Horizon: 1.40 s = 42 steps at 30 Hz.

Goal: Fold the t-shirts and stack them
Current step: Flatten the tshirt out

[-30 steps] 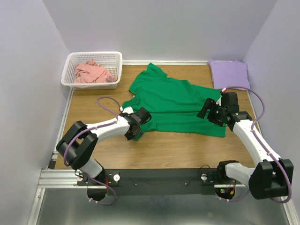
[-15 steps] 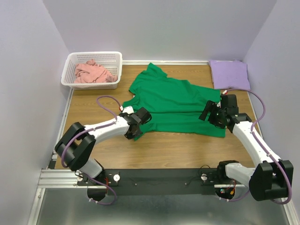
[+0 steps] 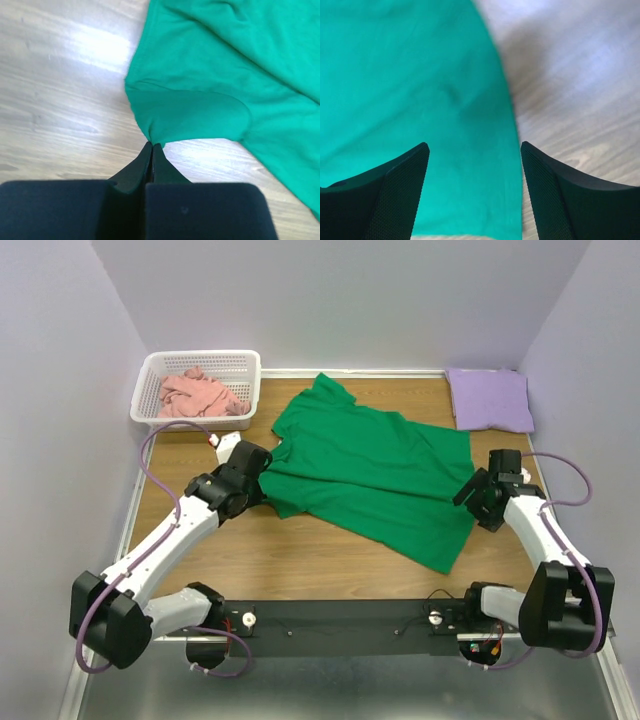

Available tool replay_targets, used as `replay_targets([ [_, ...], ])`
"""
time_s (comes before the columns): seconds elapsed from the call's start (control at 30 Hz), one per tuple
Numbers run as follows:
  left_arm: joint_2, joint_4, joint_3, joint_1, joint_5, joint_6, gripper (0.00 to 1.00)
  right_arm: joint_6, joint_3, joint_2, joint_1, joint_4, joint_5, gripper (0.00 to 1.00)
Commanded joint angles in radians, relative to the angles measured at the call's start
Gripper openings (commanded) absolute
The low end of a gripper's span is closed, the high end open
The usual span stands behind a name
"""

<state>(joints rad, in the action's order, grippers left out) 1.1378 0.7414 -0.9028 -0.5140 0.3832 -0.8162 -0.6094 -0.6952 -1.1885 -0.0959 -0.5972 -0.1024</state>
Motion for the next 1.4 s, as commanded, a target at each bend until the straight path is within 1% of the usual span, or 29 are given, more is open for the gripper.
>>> replay_targets([
  [0.0,-0.042,-0.065,0.011,0.026,-0.072,0.147,0.0,-0.147,0.045,0.01,-0.028,-0.053,0.052,0.8],
  [0.03,-0.047,-0.079,0.012,0.028,-0.087,0.159,0.0,-0.195,0.052,0.018,-0.028,-0.065,0.055,0.79],
  [0.1,-0.058,-0.114,0.012,0.031,-0.125,0.19,0.0,-0.222,0.072,0.041,-0.028,-0.117,0.053,0.79],
  [0.17,-0.07,-0.14,0.028,0.031,-0.181,0.207,0.0,-0.227,0.08,0.079,-0.028,-0.148,0.067,0.73],
  [0.23,-0.085,-0.168,0.053,0.031,-0.202,0.23,0.0,-0.219,0.097,0.104,-0.028,-0.153,0.096,0.63],
  [0.33,-0.09,-0.177,0.074,0.031,-0.208,0.255,0.0,-0.217,0.121,0.093,-0.027,-0.138,0.187,0.6],
  [0.37,-0.092,-0.18,0.08,0.031,-0.211,0.256,0.0,-0.205,0.129,0.072,-0.027,-0.132,0.197,0.56],
  [0.43,-0.095,-0.191,0.093,0.031,-0.221,0.25,0.0,-0.19,0.134,0.049,-0.025,-0.102,0.202,0.52],
  [0.6,-0.102,-0.182,0.107,0.032,-0.198,0.206,0.0,-0.13,0.105,-0.077,-0.024,0.002,0.188,0.49],
  [0.73,-0.099,-0.152,0.108,0.037,-0.173,0.16,0.0,-0.09,0.022,-0.259,-0.025,0.065,0.136,0.47],
  [0.77,-0.104,-0.149,0.11,0.037,-0.175,0.144,0.0,-0.072,-0.033,-0.296,-0.025,0.086,0.123,0.46],
  [0.87,-0.112,-0.163,0.127,0.038,-0.172,0.127,0.0,-0.02,-0.136,-0.434,-0.025,0.105,0.035,0.46],
  [0.9,-0.102,-0.168,0.127,0.04,-0.173,0.117,0.0,-0.004,-0.221,-0.471,-0.025,0.106,0.017,0.46],
  [0.93,-0.096,-0.169,0.12,0.039,-0.17,0.111,0.0,0.025,-0.263,-0.546,-0.027,0.106,-0.009,0.46],
  [1.03,-0.064,-0.215,0.123,0.04,-0.193,0.095,0.0,0.046,-0.41,-0.623,-0.027,0.103,-0.051,0.46],
  [1.07,-0.058,-0.232,0.128,0.042,-0.201,0.091,0.0,0.049,-0.44,-0.64,-0.025,0.105,-0.057,0.49],
  [1.1,-0.043,-0.267,0.134,0.042,-0.225,0.088,0.0,0.053,-0.472,-0.638,-0.025,0.105,-0.065,0.5],
  [1.13,-0.036,-0.281,0.133,0.04,-0.239,0.088,0.0,0.056,-0.481,-0.635,-0.027,0.105,-0.066,0.54],
  [1.2,-0.012,-0.301,0.128,0.042,-0.257,0.089,0.0,0.057,-0.48,-0.611,-0.027,0.096,-0.08,0.57],
  [1.23,-0.006,-0.316,0.121,0.042,-0.271,0.094,0.0,0.057,-0.451,-0.57,-0.027,0.091,-0.094,0.59],
  [1.27,0.005,-0.323,0.116,0.04,-0.277,0.098,0.0,0.056,-0.432,-0.545,-0.027,0.077,-0.102,0.64],
  [1.3,0.011,-0.33,0.105,0.042,-0.285,0.101,0.0,0.051,-0.405,-0.489,-0.027,0.068,-0.121,0.66],
  [1.37,0.013,-0.338,0.097,0.04,-0.293,0.11,0.0,0.024,-0.327,-0.433,-0.025,0.025,-0.141,0.68],
])
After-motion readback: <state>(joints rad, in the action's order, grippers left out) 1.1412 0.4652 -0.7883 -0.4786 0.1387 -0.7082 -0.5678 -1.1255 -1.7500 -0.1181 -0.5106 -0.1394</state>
